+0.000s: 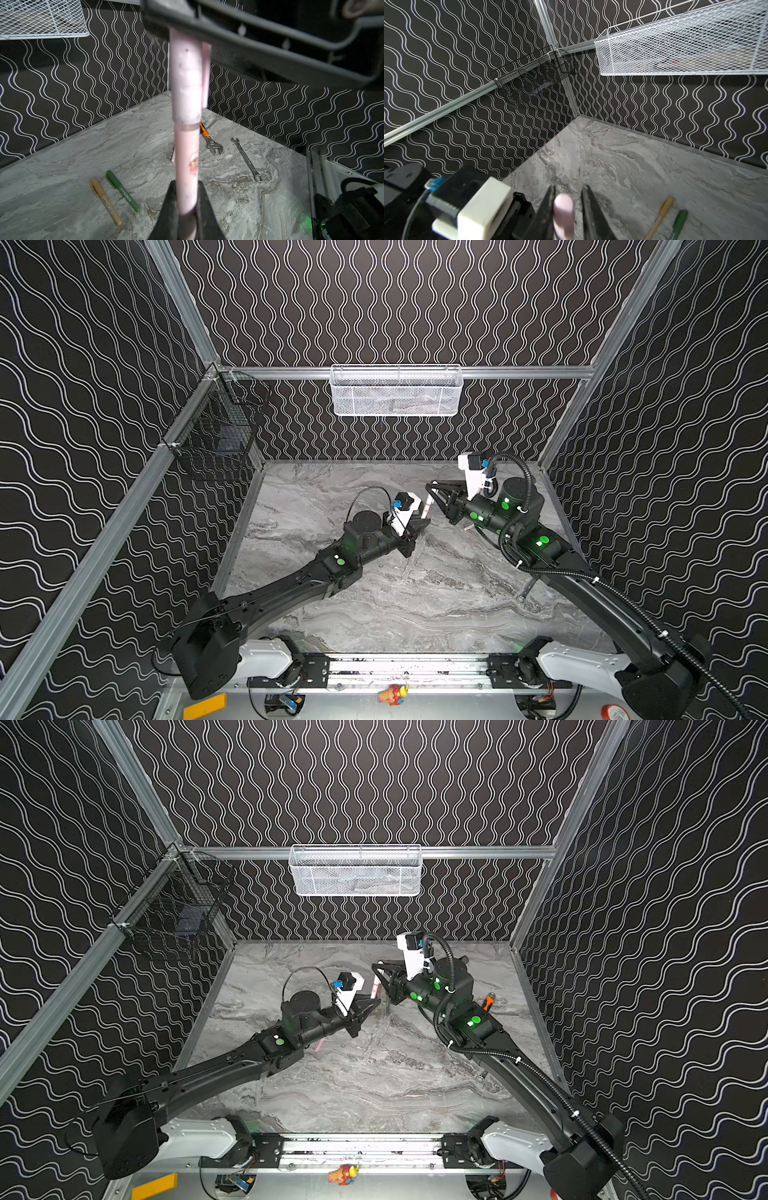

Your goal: Insert the pens into the pen caps

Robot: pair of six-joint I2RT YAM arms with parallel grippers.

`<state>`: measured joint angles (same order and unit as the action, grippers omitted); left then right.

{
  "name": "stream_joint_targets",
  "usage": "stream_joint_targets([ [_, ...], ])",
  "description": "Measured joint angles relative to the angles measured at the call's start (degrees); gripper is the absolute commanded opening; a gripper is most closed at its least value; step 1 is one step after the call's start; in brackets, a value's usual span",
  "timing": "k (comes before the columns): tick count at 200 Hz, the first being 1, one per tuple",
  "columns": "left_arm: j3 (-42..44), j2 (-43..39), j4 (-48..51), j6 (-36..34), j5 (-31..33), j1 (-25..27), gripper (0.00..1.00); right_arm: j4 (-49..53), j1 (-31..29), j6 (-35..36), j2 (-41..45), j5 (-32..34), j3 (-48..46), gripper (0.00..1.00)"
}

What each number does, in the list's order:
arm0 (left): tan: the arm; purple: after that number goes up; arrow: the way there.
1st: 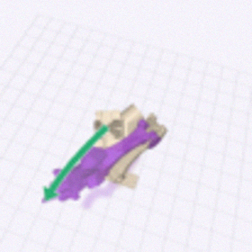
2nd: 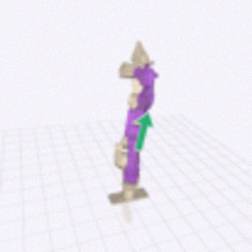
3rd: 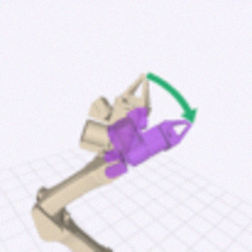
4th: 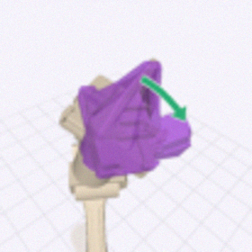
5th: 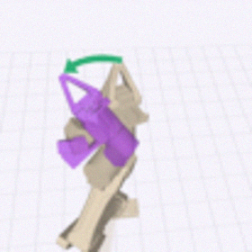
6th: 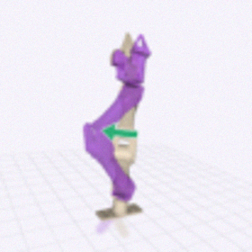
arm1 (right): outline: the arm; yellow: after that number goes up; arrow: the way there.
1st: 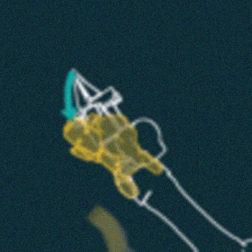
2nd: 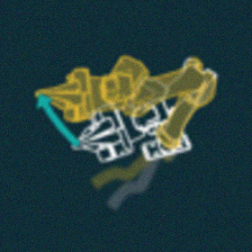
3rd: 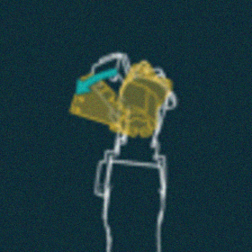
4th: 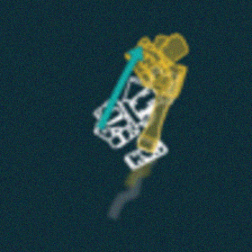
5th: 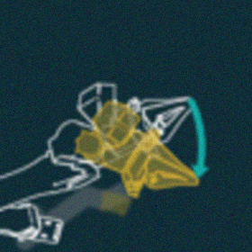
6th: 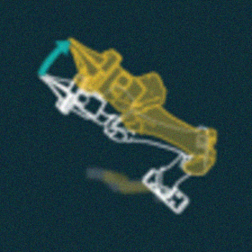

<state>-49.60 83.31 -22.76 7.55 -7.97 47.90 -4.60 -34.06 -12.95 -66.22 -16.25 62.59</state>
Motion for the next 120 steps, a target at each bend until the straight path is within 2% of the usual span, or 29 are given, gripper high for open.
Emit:
stream_joint_targets([
  [35, -0.44, -0.79, 2.38, 0.42, 0.04, 0.00, 0.00, -1.01, 0.07, -1.07, 0.00, -1.75, -1.03, 0.06],
  [120, -6.43, -1.73, 11.56, 0.92, 1.11, -0.15, 0.00, -7.74, -0.46, -1.88, 0.50, -1.16, -3.32, 0.01],
])
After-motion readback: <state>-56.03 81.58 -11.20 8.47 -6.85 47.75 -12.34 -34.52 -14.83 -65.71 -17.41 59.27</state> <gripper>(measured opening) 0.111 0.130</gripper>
